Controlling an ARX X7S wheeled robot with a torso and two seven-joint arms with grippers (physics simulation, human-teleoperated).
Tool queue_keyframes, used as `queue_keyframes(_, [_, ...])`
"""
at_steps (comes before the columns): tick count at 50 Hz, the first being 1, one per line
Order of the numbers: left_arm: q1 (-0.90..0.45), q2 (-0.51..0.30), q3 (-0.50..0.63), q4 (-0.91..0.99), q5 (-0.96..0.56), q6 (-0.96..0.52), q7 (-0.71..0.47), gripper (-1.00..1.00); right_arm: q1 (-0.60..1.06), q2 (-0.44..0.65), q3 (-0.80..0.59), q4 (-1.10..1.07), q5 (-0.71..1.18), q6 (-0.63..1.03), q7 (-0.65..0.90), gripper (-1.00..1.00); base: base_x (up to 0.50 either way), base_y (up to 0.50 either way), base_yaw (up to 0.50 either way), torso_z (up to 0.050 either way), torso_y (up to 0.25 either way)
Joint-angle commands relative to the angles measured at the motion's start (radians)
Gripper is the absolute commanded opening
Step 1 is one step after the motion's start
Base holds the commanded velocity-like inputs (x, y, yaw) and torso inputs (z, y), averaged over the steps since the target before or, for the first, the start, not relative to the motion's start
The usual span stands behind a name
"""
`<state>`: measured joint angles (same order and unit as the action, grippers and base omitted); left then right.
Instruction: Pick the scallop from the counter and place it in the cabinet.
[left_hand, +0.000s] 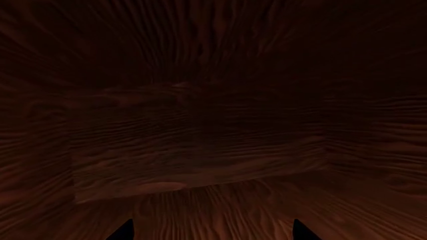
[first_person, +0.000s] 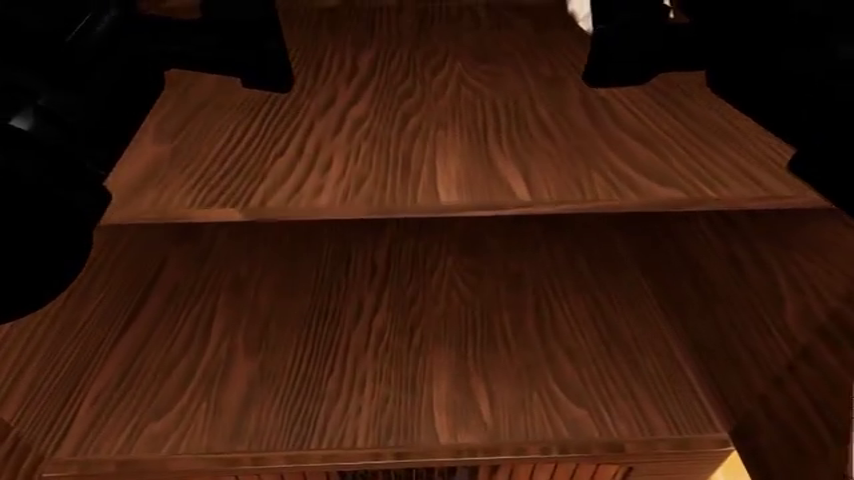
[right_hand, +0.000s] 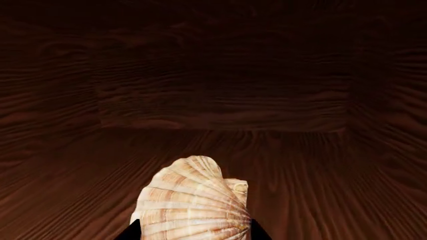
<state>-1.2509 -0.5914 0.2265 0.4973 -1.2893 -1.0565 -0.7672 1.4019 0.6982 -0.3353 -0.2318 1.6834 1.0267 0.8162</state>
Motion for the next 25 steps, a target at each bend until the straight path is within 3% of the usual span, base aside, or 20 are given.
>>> queue_keyframes(1, [0.008, 0.000, -0.005, 0.002, -0.012, 0.006, -0.012, 1.00, -0.046, -0.005, 0.022, -0.003, 0.042, -0.028, 0.037, -1.00, 0.19, 0.02, 0.00, 0.000, 0.000])
queue_keyframes(13, [0.010, 0.004, -0.007, 0.010, -0.031, 0.007, -0.025, 1.00, -0.109, -0.011, 0.056, -0.037, 0.092, -0.082, 0.092, -1.00, 0.16, 0.04, 0.00, 0.000, 0.001])
queue_keyframes(25, [0.019, 0.001, -0.009, 0.012, -0.036, 0.014, -0.030, 1.00, -0.144, -0.024, 0.093, -0.102, 0.171, -0.140, 0.172, -1.00, 0.00, 0.00, 0.00, 0.000, 0.000])
